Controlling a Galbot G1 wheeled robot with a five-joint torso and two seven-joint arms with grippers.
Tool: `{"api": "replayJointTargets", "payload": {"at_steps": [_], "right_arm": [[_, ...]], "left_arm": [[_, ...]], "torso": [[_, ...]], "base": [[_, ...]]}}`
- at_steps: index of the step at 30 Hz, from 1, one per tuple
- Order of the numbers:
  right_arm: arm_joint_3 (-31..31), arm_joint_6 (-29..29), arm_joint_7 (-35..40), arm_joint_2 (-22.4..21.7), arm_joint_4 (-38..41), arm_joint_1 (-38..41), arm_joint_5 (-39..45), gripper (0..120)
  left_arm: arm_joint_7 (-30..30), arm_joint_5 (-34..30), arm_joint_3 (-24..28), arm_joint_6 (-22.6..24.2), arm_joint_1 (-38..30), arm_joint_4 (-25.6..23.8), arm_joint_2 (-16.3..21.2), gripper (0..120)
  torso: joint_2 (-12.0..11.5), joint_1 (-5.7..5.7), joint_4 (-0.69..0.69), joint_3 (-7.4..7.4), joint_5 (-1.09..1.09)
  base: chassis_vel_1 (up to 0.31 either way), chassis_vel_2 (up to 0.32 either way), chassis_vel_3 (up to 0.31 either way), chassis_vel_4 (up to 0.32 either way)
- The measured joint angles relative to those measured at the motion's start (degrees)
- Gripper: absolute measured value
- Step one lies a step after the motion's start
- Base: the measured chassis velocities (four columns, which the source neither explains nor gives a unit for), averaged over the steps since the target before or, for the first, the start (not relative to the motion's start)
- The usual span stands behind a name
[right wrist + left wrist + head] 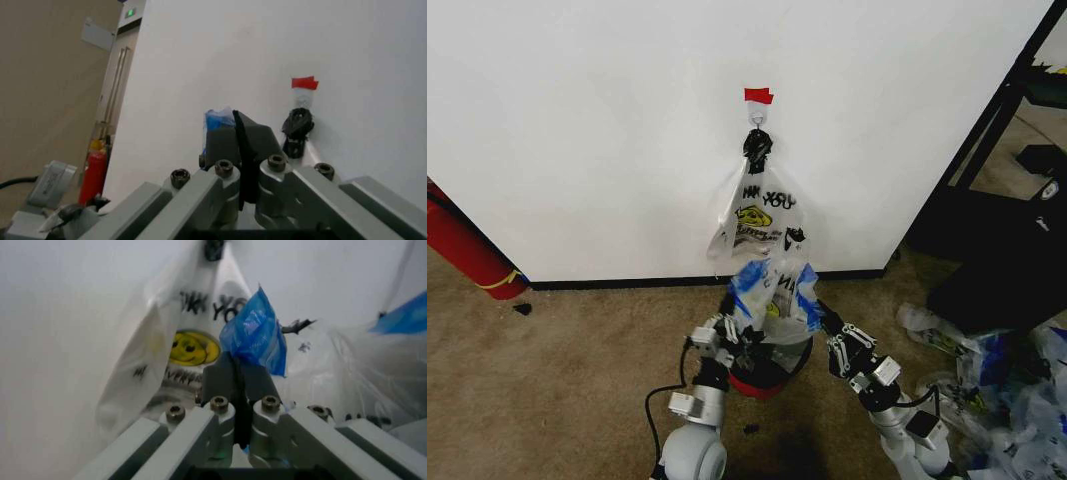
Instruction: Pick up the garbage bag from the wall and place it over the trash bin.
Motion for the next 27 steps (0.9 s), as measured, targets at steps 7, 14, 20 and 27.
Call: {"api": "replayJointTargets", "payload": {"at_steps": [7,14,20,27], "right_arm": [[0.6,-0.2,-5.1,-0.5,-1.4,-0.1,0.6,0],[1.1,0.3,-7.1,-4.3,-4.5,-0.8,1.6,0],[-0.6,0.4,-7.1,-9.9,-7.6,-3.6,7.4,0],[-2.2,0.4,-7.4,-11.8,-10.7,-6.2,11.2,0]], "left_arm": [[7.8,2.9,-1.3,-2.3,-2.4,0.8,5.8,0],[10.2,5.2,-2.5,-2.9,-1.9,0.3,10.2,0],[8.5,13.2,-6.5,-2.7,1.2,-2.6,15.0,0],[4.4,18.8,-8.7,-0.7,5.3,-3.9,18.4,0]], "torso": [[0.0,0.0,-0.01,0.0,0.05],[0.0,0.0,-0.01,0.0,0.06],[0.0,0.0,-0.02,0.0,0.07],[0.0,0.0,-0.03,0.0,0.08]], "base": [[0.0,0.0,0.0,0.0],[0.0,0.0,0.0,0.0],[0.0,0.0,0.0,0.0],[0.0,0.0,0.0,0.0]]}}
